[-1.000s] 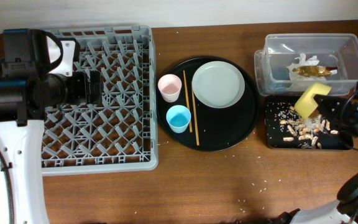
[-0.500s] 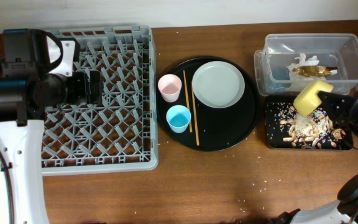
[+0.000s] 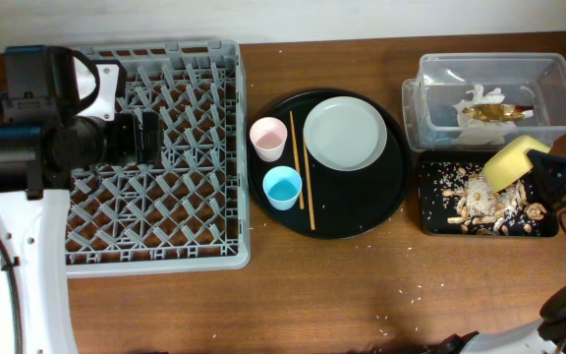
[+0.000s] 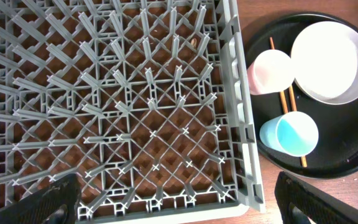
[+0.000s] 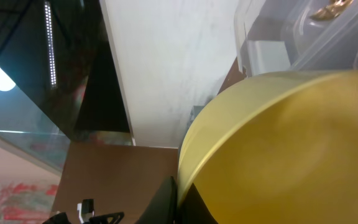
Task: Sort waste into correct bins and load items into the dishwasher rack
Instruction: 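Tip the yellow bowl over the black tray to empty scraps, then set the yellow bowl back on the black round tray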
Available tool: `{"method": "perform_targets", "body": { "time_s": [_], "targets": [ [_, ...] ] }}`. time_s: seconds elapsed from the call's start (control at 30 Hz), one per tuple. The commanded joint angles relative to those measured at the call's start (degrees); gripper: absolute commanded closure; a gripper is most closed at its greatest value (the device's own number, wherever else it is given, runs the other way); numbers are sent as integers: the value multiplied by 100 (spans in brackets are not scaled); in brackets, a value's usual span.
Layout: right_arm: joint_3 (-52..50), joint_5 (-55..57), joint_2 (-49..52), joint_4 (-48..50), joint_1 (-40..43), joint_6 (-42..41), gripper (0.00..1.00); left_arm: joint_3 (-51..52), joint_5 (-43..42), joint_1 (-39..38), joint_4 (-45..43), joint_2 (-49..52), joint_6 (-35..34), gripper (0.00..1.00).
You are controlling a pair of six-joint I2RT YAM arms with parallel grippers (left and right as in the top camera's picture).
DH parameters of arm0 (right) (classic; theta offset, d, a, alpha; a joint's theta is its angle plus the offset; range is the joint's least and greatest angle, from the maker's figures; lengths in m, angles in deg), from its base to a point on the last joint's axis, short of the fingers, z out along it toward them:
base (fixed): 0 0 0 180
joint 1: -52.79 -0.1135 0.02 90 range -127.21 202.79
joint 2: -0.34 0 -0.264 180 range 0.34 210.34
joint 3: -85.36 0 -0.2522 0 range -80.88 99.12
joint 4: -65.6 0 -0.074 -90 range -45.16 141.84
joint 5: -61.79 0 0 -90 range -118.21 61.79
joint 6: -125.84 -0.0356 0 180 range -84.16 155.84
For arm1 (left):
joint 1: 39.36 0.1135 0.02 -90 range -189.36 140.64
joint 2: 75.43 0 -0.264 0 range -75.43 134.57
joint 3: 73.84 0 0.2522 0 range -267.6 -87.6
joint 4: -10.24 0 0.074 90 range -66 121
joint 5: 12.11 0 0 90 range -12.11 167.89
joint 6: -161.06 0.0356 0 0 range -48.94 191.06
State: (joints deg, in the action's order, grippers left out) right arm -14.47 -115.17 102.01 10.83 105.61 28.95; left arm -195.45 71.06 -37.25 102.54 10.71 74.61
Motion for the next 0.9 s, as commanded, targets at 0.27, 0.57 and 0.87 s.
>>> {"method": "perform_targets", "body": {
  "time_s": [0.27, 0.57, 0.87],
  "targets": [
    [380, 1937, -542, 72, -3458, -116, 96, -68, 26, -17, 2, 13, 42, 1],
    [850, 8651, -339, -850, -7455, -636, 96, -68, 24, -17, 2, 13, 42, 1],
    [848, 9254, 352, -730, -8052, -1014, 96, -68, 26, -17, 2, 13, 42, 1]
  ]
}}
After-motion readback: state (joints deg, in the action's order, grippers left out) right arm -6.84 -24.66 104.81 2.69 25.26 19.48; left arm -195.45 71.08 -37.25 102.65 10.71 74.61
